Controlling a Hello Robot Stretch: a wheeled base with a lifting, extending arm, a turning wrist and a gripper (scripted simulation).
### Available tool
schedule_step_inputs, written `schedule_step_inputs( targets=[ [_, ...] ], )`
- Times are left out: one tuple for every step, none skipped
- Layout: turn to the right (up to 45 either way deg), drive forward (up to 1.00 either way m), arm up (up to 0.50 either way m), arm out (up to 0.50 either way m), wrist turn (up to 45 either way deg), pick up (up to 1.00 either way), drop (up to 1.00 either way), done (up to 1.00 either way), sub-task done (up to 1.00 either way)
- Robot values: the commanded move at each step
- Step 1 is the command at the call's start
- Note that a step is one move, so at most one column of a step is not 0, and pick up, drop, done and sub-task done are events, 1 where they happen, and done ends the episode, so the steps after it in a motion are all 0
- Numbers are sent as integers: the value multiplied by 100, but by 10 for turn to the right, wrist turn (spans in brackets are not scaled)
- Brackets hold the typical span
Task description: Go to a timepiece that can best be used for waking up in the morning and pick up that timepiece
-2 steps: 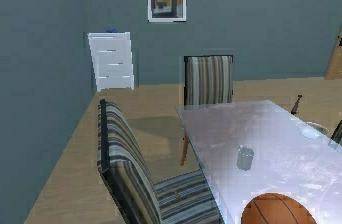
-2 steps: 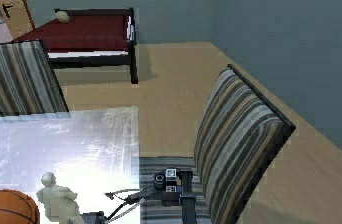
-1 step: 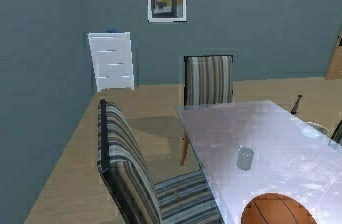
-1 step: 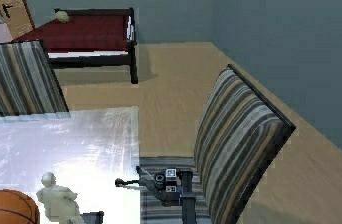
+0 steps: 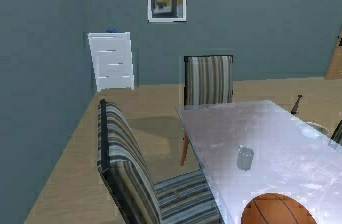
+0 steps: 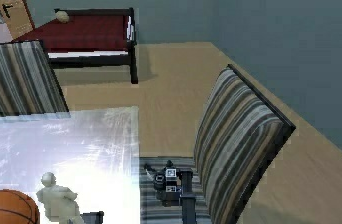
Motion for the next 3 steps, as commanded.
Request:
schedule_step_inputs(
  targets=[
    [0, 0, -30, 0, 0, 0, 0, 0, 0],
    [0, 0, 0, 0, 0, 100, 0, 0, 0],
    [0, 0, 10, 0, 0, 0, 0, 0, 0]
  ],
)
